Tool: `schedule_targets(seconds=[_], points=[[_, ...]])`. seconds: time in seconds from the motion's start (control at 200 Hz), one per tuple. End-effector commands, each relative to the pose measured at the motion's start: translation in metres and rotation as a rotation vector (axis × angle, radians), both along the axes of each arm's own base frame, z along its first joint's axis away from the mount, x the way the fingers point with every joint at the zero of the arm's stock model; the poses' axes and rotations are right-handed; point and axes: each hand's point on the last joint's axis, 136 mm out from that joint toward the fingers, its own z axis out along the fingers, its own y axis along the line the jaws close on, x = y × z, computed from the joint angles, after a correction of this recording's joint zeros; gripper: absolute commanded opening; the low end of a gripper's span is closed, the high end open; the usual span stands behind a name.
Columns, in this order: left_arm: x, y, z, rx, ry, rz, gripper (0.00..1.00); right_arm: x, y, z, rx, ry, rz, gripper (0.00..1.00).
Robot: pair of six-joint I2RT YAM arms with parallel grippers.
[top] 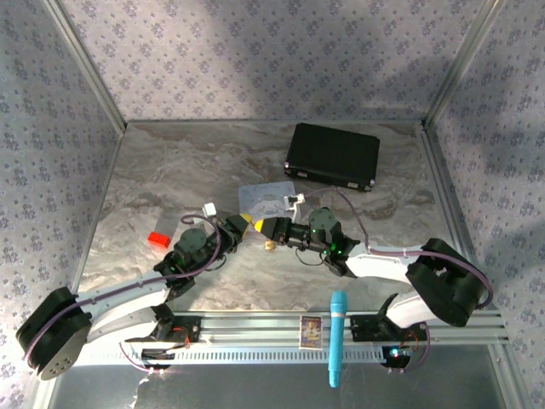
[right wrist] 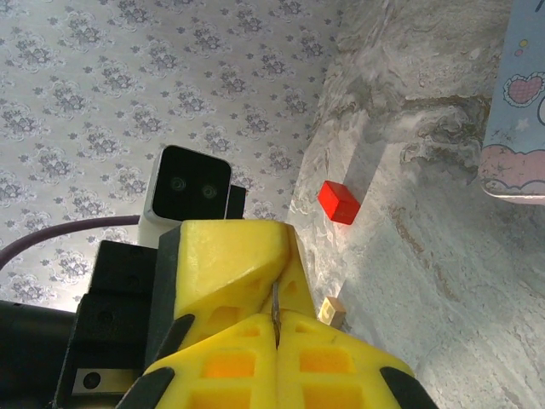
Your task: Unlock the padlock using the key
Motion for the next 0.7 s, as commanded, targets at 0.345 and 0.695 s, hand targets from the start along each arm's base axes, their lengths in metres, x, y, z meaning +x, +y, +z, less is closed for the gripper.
schedule_targets(seconds=[0.345,0.695], points=[[-0.001,0.015,-0.032,0.529,0.074,-0.041,0.63,-0.011,-0.054,-0.062,-0.178,0.061,-0.051,0.0],[-0.001,-0.039,-0.081,0.761,-0.018,-0.279,0.48,-0.027,-0.106,-0.095,-0.341,0.075,-0.12,0.0]])
